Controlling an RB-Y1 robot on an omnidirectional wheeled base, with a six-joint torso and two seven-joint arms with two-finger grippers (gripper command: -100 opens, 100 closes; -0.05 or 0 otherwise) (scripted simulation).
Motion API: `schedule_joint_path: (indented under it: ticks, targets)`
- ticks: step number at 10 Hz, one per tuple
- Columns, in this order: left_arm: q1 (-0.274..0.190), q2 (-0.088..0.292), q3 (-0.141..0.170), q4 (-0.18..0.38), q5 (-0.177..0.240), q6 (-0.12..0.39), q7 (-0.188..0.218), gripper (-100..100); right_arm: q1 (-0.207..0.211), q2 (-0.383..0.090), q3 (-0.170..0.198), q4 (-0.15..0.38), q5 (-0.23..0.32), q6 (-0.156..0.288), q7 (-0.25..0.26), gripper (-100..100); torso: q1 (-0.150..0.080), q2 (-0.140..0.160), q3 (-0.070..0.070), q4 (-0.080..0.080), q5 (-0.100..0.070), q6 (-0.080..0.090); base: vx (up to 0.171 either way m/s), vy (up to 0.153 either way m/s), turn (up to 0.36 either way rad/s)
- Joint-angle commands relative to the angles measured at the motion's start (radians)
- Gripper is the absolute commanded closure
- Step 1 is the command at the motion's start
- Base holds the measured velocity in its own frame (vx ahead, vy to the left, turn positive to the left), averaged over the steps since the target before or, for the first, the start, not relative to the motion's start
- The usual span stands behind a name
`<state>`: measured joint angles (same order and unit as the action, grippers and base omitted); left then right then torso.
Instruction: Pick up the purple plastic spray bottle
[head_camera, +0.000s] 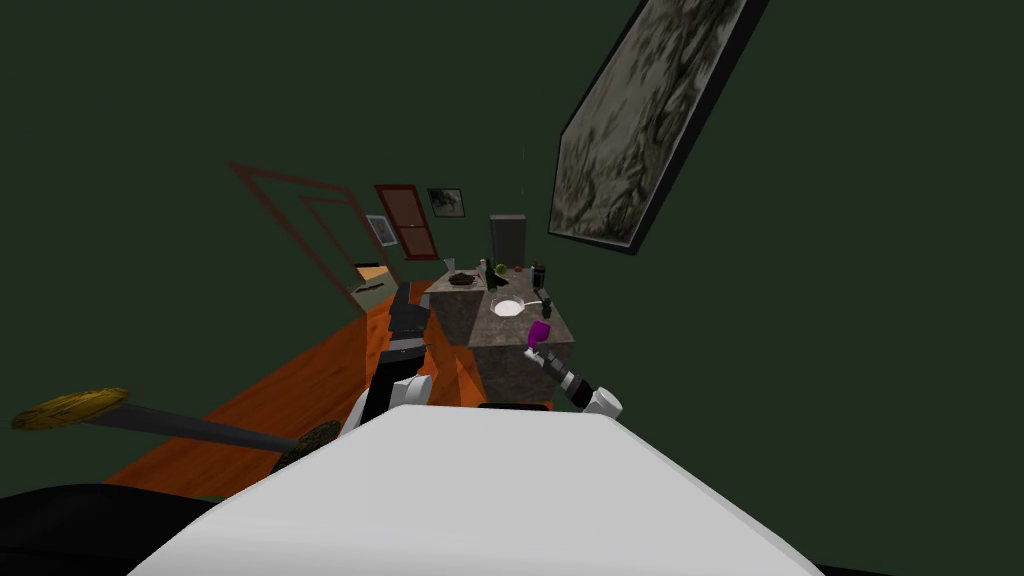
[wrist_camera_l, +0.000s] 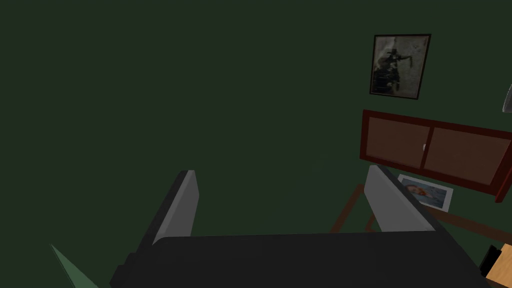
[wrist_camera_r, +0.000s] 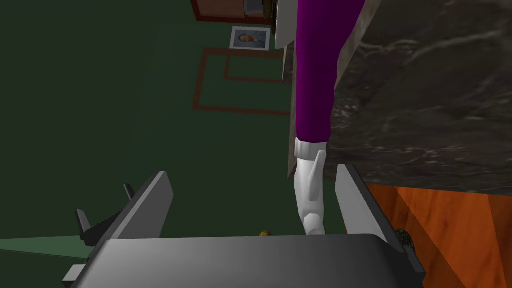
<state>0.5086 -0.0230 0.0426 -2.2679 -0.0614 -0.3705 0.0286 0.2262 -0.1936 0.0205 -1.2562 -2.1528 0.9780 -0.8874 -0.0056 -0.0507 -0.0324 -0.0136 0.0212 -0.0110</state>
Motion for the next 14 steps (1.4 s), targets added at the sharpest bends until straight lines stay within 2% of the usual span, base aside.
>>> schedule_joint_path:
  ticks: [1,2,3,4,5,6,10,11,12,13,14]
  targets:
    - [0.000,0.000,0.000,0.000,0.000,0.000,0.000,0,0.000,0.000,0.000,0.000,0.000,0.000,0.000,-100,0.000,0.000,0.000,0.000,0.000,0.000,0.023,0.001,0.006]
    - [0.000,0.000,0.000,0.000,0.000,0.000,0.000,0,0.000,0.000,0.000,0.001,-0.002,0.002,-0.001,0,0.000,0.002,0.001,0.000,0.000,0.000,0.000,0.000,0.000]
    - [0.000,0.000,0.000,0.000,0.000,0.000,0.000,0,-0.009,-0.003,-0.006,-0.027,-0.017,0.010,0.003,-100,0.000,0.003,0.002,0.001,0.000,0.000,-0.055,0.044,-0.043]
    - [0.000,0.000,0.000,0.000,0.000,0.000,0.000,0,-0.017,-0.006,-0.012,-0.050,-0.029,0.016,0.007,-100,0.002,0.006,0.003,0.001,0.000,0.000,-0.123,0.088,-0.079]
    - [0.000,0.000,0.000,0.000,0.000,0.000,0.000,0,-0.011,-0.003,-0.006,-0.039,-0.019,0.006,0.002,-100,0.006,0.011,0.006,0.003,0.001,0.000,-0.059,0.044,-0.021]
    - [0.000,0.000,0.000,0.000,0.000,0.000,0.000,0,-0.012,-0.002,-0.007,-0.041,-0.020,0.008,0.004,100,0.004,0.009,0.006,0.002,0.001,0.000,-0.009,0.008,0.001]
    - [0.000,0.000,0.000,0.000,0.000,0.000,0.000,0,-0.013,-0.001,-0.005,-0.041,-0.020,0.009,0.003,100,0.000,0.004,0.003,0.001,0.000,0.000,0.000,0.000,0.000]
    - [0.000,0.000,0.000,0.000,0.000,0.000,0.000,0,-0.013,-0.001,-0.005,-0.041,-0.021,0.009,0.003,0,0.000,0.004,0.003,0.001,0.000,0.000,0.000,0.000,0.000]
    - [0.000,0.000,0.000,0.000,0.000,0.000,0.000,0,-0.004,-0.001,-0.002,-0.010,-0.008,0.005,0.001,100,0.000,0.004,0.003,0.001,0.000,0.000,0.076,-0.047,0.081]
    - [0.000,0.000,0.000,0.000,0.000,0.000,0.000,0,-0.007,0.002,-0.003,-0.024,-0.013,0.008,0.004,100,-0.003,0.000,0.000,0.000,0.000,0.000,0.046,-0.032,0.029]
    - [0.000,0.000,0.000,0.000,0.000,0.000,0.000,0,-0.006,0.002,-0.002,-0.020,-0.012,0.007,0.004,0,-0.002,0.001,0.001,0.001,0.000,0.001,0.006,-0.005,-0.003]
